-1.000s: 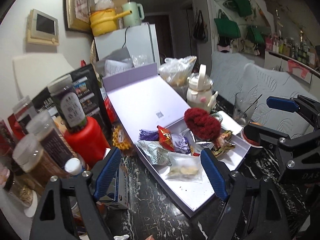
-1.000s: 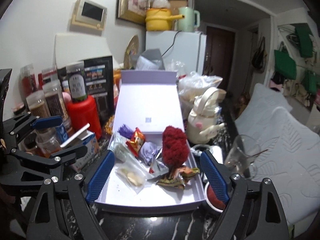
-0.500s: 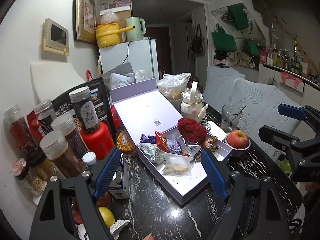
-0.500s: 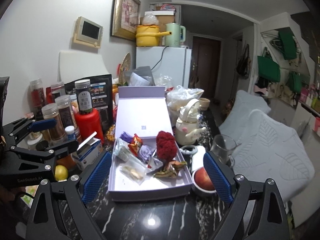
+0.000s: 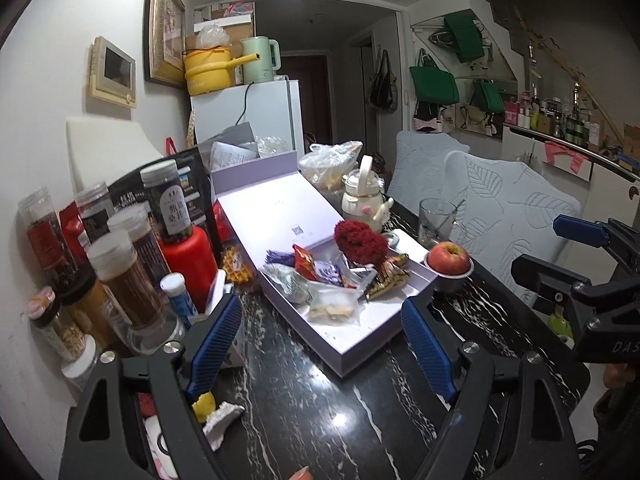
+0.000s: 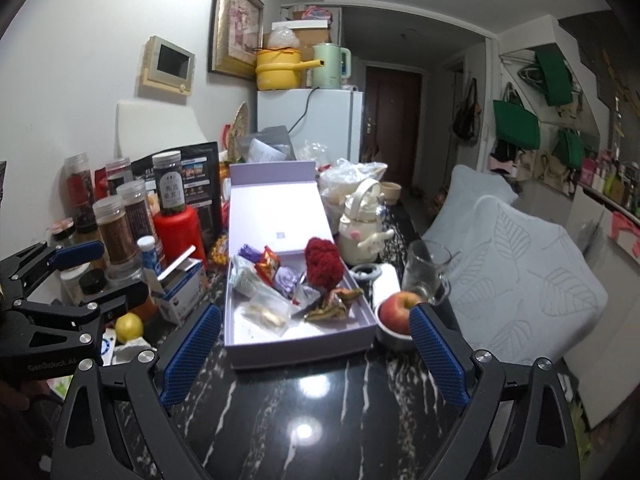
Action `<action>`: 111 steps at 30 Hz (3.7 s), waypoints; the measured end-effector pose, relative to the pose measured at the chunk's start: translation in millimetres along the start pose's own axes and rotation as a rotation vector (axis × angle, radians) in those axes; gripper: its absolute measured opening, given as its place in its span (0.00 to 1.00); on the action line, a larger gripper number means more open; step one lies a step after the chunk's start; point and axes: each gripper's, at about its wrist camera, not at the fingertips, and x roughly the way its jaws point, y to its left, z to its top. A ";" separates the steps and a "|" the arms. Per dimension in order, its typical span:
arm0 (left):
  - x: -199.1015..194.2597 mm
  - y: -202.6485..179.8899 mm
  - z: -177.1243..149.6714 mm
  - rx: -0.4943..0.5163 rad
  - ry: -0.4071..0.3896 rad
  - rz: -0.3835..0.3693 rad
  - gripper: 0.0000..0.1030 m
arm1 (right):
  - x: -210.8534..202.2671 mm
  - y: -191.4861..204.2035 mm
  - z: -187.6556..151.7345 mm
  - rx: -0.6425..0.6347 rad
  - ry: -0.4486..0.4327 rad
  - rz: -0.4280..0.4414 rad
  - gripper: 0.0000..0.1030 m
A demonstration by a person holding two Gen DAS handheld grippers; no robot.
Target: Organize soft objects
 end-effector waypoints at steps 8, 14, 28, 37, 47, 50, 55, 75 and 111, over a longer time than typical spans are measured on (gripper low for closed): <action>0.6 -5.1 -20.5 -0.012 0.027 -0.016 0.80 | -1.7 3.7 -23.5 0.009 0.036 -0.028 0.94; 4.5 -10.1 -33.2 -0.014 0.058 -0.035 0.80 | -0.5 5.0 -37.2 0.024 0.066 -0.015 0.94; 12.8 -12.8 -41.6 -0.023 0.092 -0.040 0.80 | 6.4 4.2 -47.2 0.029 0.106 -0.022 0.94; 10.0 -14.1 -40.9 -0.015 0.084 -0.025 0.80 | 8.8 3.7 -47.2 0.022 0.112 -0.021 0.94; 9.1 -15.7 -39.8 -0.010 0.088 -0.034 0.80 | 8.7 3.9 -47.2 0.022 0.112 -0.020 0.94; 9.3 -16.5 -39.1 -0.006 0.088 -0.036 0.80 | 8.6 4.5 -47.1 0.022 0.112 -0.023 0.94; 9.7 -17.1 -38.5 -0.007 0.090 -0.040 0.80 | 8.9 3.9 -47.5 0.024 0.113 -0.022 0.94; 10.3 -21.0 -39.0 0.013 0.102 -0.053 0.80 | 7.8 -2.5 -50.7 0.020 0.119 -0.020 0.94; 11.1 -26.4 -46.3 0.018 0.118 -0.072 0.80 | 8.4 -6.9 -55.7 0.021 0.138 -0.017 0.94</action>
